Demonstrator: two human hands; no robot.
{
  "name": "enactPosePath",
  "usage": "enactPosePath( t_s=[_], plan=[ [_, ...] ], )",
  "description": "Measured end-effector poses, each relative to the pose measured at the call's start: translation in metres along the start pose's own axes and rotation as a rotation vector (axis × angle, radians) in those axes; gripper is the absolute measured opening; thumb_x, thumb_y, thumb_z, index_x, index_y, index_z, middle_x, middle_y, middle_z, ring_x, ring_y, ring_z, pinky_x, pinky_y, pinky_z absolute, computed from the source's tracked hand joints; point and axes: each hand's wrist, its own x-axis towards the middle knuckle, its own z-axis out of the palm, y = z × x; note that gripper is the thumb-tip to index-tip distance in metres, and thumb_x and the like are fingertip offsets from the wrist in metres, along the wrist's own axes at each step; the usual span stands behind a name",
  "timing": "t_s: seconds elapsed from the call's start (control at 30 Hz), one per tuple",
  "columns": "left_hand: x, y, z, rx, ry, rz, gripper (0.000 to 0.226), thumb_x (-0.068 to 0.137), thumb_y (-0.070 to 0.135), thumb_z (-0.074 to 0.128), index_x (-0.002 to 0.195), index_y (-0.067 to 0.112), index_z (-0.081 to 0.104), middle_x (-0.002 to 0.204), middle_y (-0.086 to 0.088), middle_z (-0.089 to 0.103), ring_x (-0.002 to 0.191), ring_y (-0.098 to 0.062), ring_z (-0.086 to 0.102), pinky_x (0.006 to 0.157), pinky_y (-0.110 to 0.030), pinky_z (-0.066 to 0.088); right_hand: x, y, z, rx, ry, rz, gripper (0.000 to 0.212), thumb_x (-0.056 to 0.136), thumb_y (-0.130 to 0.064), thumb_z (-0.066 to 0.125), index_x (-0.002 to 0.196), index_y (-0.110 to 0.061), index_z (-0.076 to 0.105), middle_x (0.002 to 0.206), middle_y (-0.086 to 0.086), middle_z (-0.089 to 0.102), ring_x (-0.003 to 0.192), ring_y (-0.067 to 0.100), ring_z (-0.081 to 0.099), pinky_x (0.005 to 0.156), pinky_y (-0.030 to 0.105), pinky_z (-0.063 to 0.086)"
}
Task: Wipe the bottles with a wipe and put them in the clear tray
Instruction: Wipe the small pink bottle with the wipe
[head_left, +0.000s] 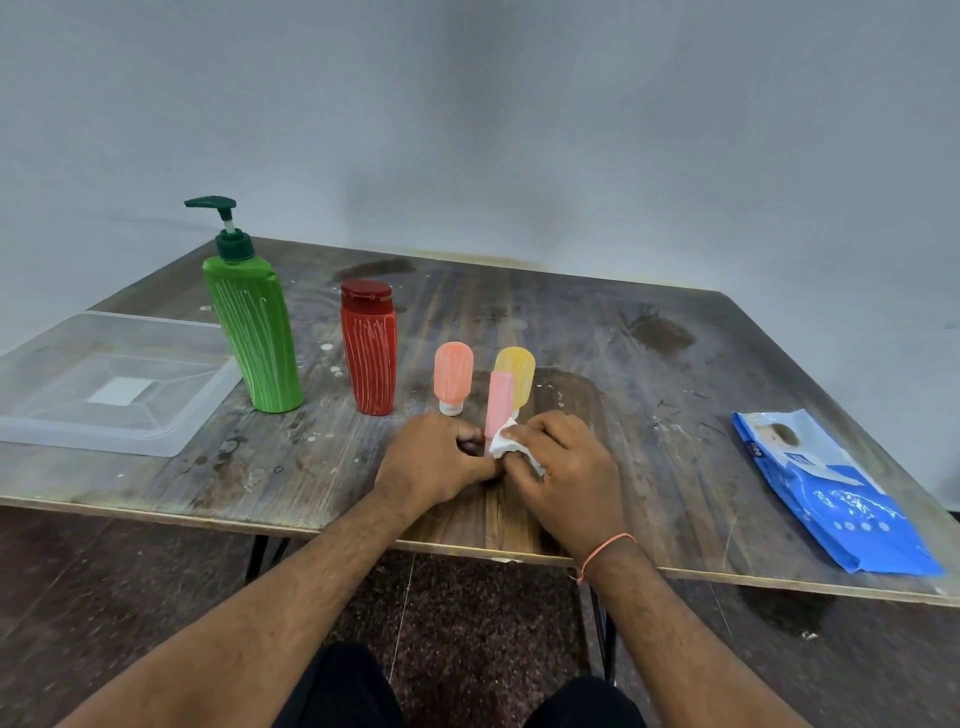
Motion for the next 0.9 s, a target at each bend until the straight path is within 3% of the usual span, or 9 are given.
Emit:
enactPosePath(
  t_s=[0.1, 0.23, 0.4, 0.57, 0.73, 0.83, 0.9],
  plan=[
    [-0.0002, -0.0007, -0.0001, 0.016, 0.008, 0.012, 0.023, 0.075, 0.054, 0.081, 0.082, 0.033, 0.081, 0.065, 0.018, 0.071, 0.061, -0.001, 0.066, 0.060, -0.031, 0.054, -0.0007, -0.0006, -0.0003, -0.024, -0.014, -0.039, 0.020, 0.089, -0.016, 0.080, 0.108, -0.022, 0.082, 0.098, -0.003, 0.069, 0.085, 0.021, 0.063, 0.068, 0.031, 0.053],
    [0.0009, -0.0020, 0.0009, 0.022, 0.003, 0.026, 0.023, 0.076, 0.048, 0.084, 0.093, 0.033, 0.083, 0.074, 0.020, 0.075, 0.069, 0.005, 0.068, 0.067, -0.032, 0.059, -0.0009, -0.0035, -0.0010, -0.048, -0.020, -0.056, 0.014, 0.088, -0.020, 0.079, 0.101, -0.023, 0.082, 0.095, -0.005, 0.068, 0.082, 0.019, 0.059, 0.064, 0.030, 0.050],
    [0.0016, -0.0035, 0.0024, 0.018, 0.020, 0.022, 0.026, 0.074, 0.055, 0.079, 0.085, 0.031, 0.082, 0.066, 0.017, 0.072, 0.061, -0.002, 0.066, 0.061, -0.036, 0.057, 0.0000, -0.0033, 0.0005, -0.061, 0.009, -0.048, 0.022, 0.088, -0.014, 0.079, 0.108, -0.022, 0.082, 0.100, -0.004, 0.070, 0.086, 0.022, 0.063, 0.068, 0.032, 0.054],
    [0.0008, -0.0032, 0.0025, 0.021, 0.032, 0.062, 0.017, 0.077, 0.045, 0.084, 0.087, 0.031, 0.083, 0.068, 0.018, 0.072, 0.063, 0.002, 0.066, 0.056, -0.025, 0.047, 0.0004, -0.0061, -0.0006, -0.077, 0.007, -0.050, 0.017, 0.087, -0.019, 0.079, 0.103, -0.025, 0.082, 0.098, -0.005, 0.069, 0.084, 0.020, 0.061, 0.064, 0.030, 0.051],
    [0.0003, -0.0037, 0.0029, 0.014, 0.049, 0.047, 0.030, 0.075, 0.058, 0.076, 0.079, 0.029, 0.079, 0.062, 0.012, 0.070, 0.058, -0.006, 0.065, 0.057, -0.040, 0.054, 0.0000, -0.0027, 0.0015, -0.101, 0.020, -0.056, 0.023, 0.090, -0.018, 0.081, 0.112, -0.024, 0.081, 0.101, -0.004, 0.068, 0.086, 0.021, 0.062, 0.064, 0.031, 0.052],
    [0.0013, -0.0050, 0.0028, 0.033, 0.054, 0.073, 0.023, 0.077, 0.053, 0.080, 0.083, 0.030, 0.081, 0.063, 0.014, 0.069, 0.058, -0.003, 0.063, 0.052, -0.028, 0.044, -0.0007, -0.0037, 0.0011, -0.099, -0.031, -0.106, 0.018, 0.093, -0.025, 0.077, 0.111, -0.027, 0.082, 0.101, -0.003, 0.067, 0.085, 0.021, 0.060, 0.062, 0.032, 0.051],
    [0.0010, -0.0048, 0.0028, 0.038, 0.059, 0.103, 0.032, 0.075, 0.059, 0.074, 0.092, 0.033, 0.083, 0.067, 0.016, 0.071, 0.063, 0.000, 0.065, 0.055, -0.028, 0.047, -0.0004, -0.0063, 0.0013, -0.080, -0.014, -0.077, 0.015, 0.091, -0.025, 0.076, 0.105, -0.026, 0.082, 0.101, -0.004, 0.068, 0.085, 0.022, 0.061, 0.063, 0.035, 0.053]
  ],
)
